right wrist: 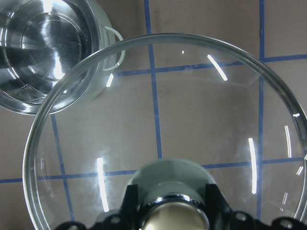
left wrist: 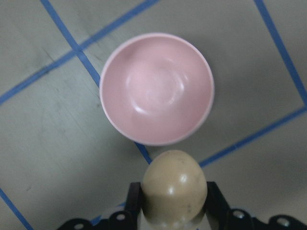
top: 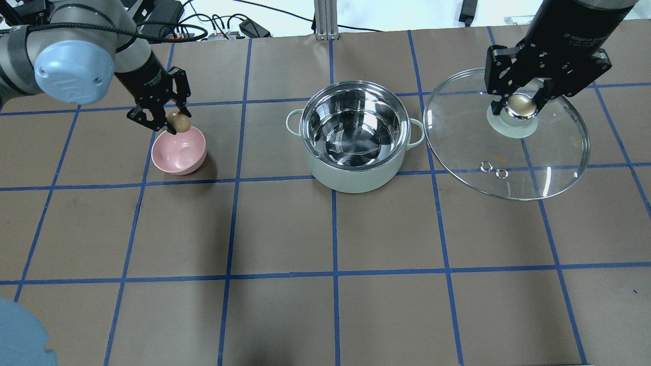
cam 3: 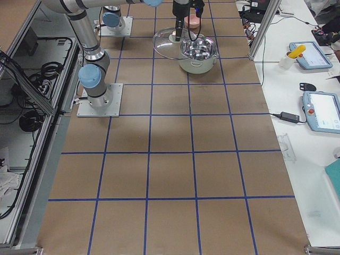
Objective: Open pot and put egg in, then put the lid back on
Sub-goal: 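Carry the egg over the open pot and lower it inside with the left gripper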
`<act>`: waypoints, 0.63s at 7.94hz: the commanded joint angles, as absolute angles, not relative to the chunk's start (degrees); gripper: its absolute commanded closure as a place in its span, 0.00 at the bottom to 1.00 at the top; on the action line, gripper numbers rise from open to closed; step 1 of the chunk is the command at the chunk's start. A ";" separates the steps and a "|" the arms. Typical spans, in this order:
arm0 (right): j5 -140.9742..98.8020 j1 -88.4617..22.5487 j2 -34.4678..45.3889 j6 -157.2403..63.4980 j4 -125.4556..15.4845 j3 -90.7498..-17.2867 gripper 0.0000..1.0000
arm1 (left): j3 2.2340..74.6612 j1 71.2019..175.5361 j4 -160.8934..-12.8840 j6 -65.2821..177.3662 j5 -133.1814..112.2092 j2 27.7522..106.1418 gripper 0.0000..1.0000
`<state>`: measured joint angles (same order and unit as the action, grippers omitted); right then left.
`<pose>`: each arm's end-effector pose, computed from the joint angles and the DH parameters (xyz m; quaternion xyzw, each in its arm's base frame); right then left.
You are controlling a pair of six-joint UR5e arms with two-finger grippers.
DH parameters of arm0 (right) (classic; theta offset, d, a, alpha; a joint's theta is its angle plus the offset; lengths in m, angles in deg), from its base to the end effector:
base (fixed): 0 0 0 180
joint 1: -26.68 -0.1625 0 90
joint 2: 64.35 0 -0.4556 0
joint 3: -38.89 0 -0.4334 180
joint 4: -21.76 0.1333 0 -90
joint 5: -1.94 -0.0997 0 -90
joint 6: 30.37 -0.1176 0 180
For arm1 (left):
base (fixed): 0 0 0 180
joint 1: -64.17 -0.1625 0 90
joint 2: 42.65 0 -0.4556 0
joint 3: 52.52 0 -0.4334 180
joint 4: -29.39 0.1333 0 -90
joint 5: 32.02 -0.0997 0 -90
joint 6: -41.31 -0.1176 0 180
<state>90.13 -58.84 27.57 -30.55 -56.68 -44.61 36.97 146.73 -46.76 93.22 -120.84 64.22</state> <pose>0.0970 -0.5157 0.5585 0.0411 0.9987 0.0268 0.0168 -0.0514 -0.6547 0.3546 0.4951 -0.8685 -0.0242 0.0012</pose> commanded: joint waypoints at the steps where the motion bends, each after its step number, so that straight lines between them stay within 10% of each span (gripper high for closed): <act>1: 90.18 -58.84 27.59 -30.55 -56.73 -44.61 0.61 | 32.48 158.00 -47.78 94.83 -114.92 63.00 0.87; 5: 90.18 -58.84 27.59 -30.55 -56.64 -44.61 0.61 | 29.92 171.20 -39.56 98.35 -111.22 67.19 0.86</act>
